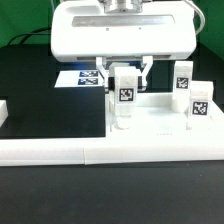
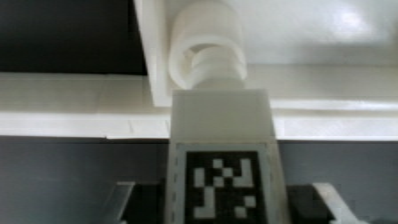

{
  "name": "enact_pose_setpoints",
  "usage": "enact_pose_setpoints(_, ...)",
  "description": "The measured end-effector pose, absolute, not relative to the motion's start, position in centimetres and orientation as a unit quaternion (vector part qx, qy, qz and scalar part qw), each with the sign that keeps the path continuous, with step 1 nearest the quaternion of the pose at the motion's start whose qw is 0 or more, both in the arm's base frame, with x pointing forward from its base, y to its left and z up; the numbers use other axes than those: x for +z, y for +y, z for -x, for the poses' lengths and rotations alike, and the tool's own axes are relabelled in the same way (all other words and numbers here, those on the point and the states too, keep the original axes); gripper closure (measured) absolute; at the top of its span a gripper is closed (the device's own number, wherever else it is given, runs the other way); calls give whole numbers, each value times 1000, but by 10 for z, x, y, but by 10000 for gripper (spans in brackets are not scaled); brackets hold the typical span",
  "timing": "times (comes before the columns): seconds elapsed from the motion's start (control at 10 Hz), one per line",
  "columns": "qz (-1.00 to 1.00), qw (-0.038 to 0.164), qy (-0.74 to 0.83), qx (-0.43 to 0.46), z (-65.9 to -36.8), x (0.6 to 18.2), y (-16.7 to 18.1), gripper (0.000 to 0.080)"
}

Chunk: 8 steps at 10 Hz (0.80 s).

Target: Assemble square table

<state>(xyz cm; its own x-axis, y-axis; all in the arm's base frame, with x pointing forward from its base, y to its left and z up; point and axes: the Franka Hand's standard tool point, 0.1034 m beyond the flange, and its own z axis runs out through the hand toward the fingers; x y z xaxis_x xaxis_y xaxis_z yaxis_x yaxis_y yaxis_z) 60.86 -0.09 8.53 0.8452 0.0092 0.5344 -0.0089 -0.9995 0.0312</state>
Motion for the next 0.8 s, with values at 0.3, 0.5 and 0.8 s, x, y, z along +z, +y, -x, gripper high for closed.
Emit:
enact_pose_setpoints(0.3,-961,17,-1,276,-607,81,-3,509)
enact_pose_setpoints(0.5,-961,18,0,278,-608,74,-2,509)
enact_pose_setpoints(0.8,-959,20,1,283,-609,73,0,509)
